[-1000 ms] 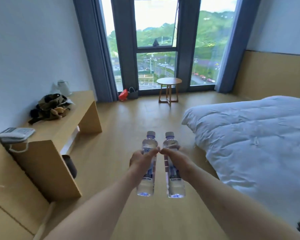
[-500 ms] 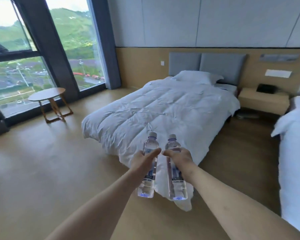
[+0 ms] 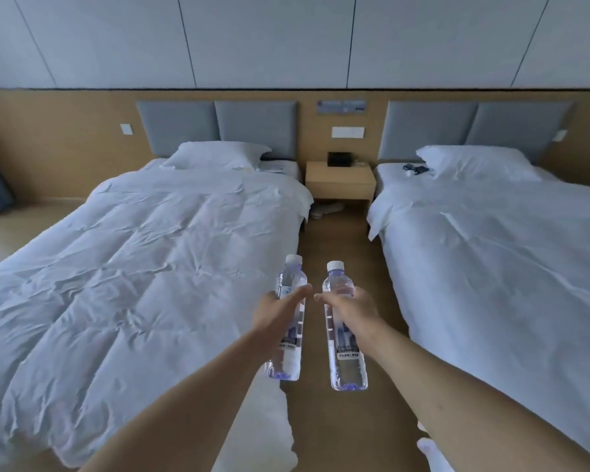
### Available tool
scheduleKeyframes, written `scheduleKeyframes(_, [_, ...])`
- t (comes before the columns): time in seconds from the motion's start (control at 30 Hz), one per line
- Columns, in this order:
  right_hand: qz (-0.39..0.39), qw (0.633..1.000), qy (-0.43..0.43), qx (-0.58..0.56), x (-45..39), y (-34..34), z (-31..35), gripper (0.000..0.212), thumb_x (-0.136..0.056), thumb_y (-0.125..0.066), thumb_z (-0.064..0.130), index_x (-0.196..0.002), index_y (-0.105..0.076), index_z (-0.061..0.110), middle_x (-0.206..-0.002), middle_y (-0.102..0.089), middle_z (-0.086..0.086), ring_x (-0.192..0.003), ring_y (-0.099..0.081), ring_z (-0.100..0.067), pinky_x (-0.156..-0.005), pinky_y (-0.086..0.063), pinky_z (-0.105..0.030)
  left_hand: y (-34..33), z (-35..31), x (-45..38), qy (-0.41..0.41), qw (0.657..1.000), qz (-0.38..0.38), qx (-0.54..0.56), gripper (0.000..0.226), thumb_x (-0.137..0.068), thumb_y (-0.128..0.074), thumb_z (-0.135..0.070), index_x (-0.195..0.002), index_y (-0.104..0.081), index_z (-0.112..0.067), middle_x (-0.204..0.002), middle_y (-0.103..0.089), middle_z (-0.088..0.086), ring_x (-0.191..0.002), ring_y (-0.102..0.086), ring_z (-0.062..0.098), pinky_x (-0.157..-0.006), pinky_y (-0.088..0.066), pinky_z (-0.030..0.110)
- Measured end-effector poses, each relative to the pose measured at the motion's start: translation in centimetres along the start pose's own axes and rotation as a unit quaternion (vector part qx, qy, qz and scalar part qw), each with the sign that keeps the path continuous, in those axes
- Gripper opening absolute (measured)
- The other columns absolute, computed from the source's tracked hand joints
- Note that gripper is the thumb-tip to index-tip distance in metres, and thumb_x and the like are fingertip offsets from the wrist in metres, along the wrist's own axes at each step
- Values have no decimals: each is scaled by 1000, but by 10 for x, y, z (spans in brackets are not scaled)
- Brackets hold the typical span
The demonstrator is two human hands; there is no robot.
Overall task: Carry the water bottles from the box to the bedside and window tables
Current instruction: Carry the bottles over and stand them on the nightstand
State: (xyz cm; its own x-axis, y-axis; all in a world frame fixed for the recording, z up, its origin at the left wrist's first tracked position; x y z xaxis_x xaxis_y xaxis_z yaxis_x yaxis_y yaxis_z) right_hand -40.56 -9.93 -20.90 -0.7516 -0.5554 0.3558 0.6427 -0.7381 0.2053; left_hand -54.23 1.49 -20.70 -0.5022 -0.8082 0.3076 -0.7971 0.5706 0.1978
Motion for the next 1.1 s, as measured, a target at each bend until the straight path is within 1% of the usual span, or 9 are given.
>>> scheduleKeyframes(0.1, [-45,999,-17,-19,-43,29,5,53,-63,-84,54,-103,-59,31,-90,-74,3,-71,-74,-16,-57,-52,-25,-42,-17,-44,-9,999,43,-19,62,-52,-74,-75,-78,-74,-19,-72,-76,9,-70,-76,31,-69,-65,48])
scheduleKeyframes(0.33, [-76,996,-13,-34,-174,88,26,52,-65,-81,58,-106,-60,33,-87,-75,7,-66,-75,-12,-53,-53,-23,-140,-60,-157,-31,995,80,-44,75,-50,-69,-83,-99,-71,-26,-85,-78,-1,-76,-77,19,-81,-64,45])
scheduleKeyframes(0.5, [-66,997,-8,-27,-278,131,62,60,-65,-83,58,-113,-59,31,-94,-72,7,-76,-74,-15,-62,-56,-27,-206,-110,-245,-21,997,70,-40,68,-57,-73,-75,-96,-72,-19,-79,-78,7,-72,-77,30,-75,-65,46])
scheduleKeyframes(0.63, [-61,998,-9,-24,-353,162,93,60,-66,-83,55,-114,-58,29,-93,-73,5,-76,-74,-17,-65,-58,-30,-251,-142,-310,2,999,49,-23,61,-70,-75,-70,-105,-67,-21,-83,-78,3,-73,-77,23,-70,-63,37])
scheduleKeyframes(0.73, [-58,998,-9,-17,-399,176,109,56,-69,-81,55,-112,-58,28,-91,-73,4,-77,-74,-18,-73,-61,-35,-275,-156,-348,17,998,49,-23,64,-67,-75,-71,-107,-65,-22,-88,-77,3,-76,-76,19,-74,-62,37])
scheduleKeyframes(0.83, [-53,998,-12,-21,-446,185,125,53,-74,-80,54,-114,-57,28,-94,-72,4,-79,-73,-18,-69,-59,-32,-295,-172,-391,20,998,50,-34,60,-70,-75,-71,-107,-61,-25,-92,-75,2,-79,-75,19,-72,-61,36])
scheduleKeyframes(0.93, [-53,998,-14,-24,-495,187,140,55,-75,-79,53,-117,-57,25,-100,-73,1,-84,-73,-21,-83,-61,-41,-312,-190,-441,16,997,55,-47,63,-71,-74,-71,-110,-61,-23,-93,-74,3,-80,-74,19,-71,-59,35])
scheduleKeyframes(1.0, [-54,998,-13,-32,-529,185,151,55,-75,-80,53,-117,-59,24,-100,-74,-1,-84,-74,-23,-87,-61,-43,-322,-201,-478,13,997,63,-43,68,-68,-74,-72,-110,-63,-20,-90,-75,5,-77,-75,20,-72,-61,37])
scheduleKeyframes(1.1, [-59,997,-9,-39,-586,178,169,55,-73,-81,52,-116,-61,24,-99,-75,-2,-83,-75,-24,-86,-61,-45,-332,-218,-541,2,997,64,-42,64,-69,-75,-72,-106,-64,-21,-80,-75,0,-66,-74,14,-61,-56,30])
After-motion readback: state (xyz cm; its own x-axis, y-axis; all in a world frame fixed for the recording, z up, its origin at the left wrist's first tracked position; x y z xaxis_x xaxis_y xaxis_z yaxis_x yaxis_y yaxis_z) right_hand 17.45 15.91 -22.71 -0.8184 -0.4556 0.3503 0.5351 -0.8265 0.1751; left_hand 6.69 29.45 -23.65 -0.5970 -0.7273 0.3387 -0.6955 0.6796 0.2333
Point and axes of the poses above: each hand's wrist, its own x-axis away from the middle knuckle, its own y-axis out of the back of the hand, z = x × y, the point moved 5 cm from there along -x, towards the middle knuckle
